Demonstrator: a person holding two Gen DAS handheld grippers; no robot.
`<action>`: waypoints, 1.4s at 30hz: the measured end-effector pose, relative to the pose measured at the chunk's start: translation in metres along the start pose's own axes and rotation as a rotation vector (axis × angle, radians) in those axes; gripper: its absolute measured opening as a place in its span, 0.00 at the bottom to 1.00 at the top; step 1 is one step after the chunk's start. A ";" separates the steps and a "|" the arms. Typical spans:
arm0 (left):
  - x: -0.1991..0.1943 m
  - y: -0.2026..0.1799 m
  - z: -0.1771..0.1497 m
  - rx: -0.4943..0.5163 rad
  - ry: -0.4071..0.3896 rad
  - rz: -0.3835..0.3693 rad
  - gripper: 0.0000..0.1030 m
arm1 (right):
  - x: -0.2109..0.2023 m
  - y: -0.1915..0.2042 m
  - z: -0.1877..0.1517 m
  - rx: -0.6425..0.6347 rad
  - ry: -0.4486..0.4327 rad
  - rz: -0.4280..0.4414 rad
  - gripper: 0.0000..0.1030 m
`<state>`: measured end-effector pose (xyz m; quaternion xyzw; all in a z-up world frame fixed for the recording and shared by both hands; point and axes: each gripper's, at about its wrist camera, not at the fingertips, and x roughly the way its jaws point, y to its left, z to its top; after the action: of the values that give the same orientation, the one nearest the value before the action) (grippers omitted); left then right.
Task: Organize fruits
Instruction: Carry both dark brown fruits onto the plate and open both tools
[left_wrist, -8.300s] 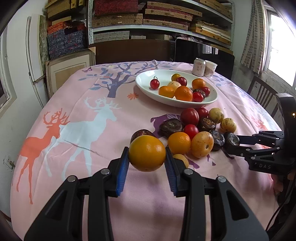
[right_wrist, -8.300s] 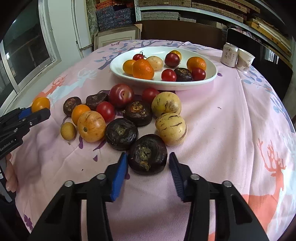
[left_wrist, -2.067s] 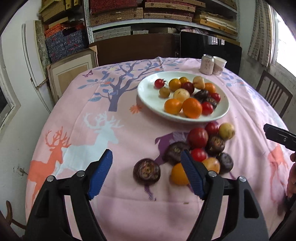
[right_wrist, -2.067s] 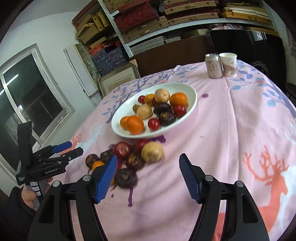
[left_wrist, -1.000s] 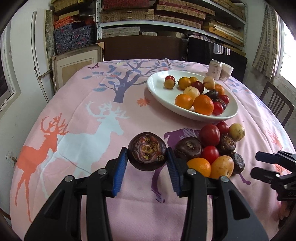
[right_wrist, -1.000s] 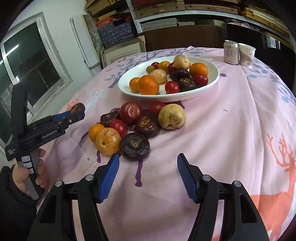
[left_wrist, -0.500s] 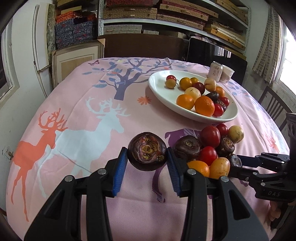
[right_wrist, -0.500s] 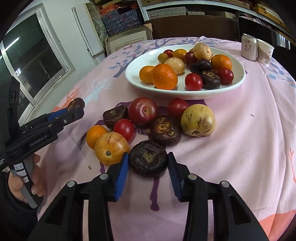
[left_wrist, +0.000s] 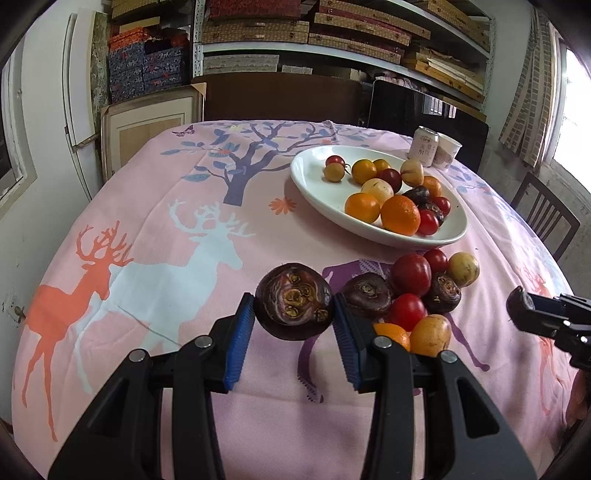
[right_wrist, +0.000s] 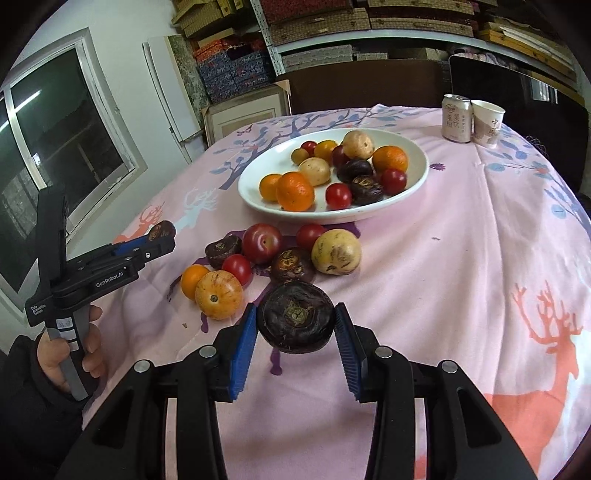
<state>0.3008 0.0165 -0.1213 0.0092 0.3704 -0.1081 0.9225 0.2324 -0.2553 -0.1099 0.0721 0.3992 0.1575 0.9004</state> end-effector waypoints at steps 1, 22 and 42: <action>-0.002 -0.002 0.000 0.008 -0.002 -0.005 0.41 | -0.005 -0.005 0.002 0.005 -0.012 -0.006 0.41; 0.063 -0.050 0.123 -0.026 0.068 -0.091 0.41 | 0.018 -0.031 0.137 -0.014 -0.131 -0.061 0.41; 0.059 -0.032 0.121 -0.111 0.057 -0.099 0.70 | 0.034 -0.025 0.134 0.026 -0.104 -0.040 0.54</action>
<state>0.4178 -0.0381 -0.0720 -0.0573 0.4018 -0.1326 0.9043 0.3585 -0.2677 -0.0502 0.0840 0.3551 0.1305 0.9219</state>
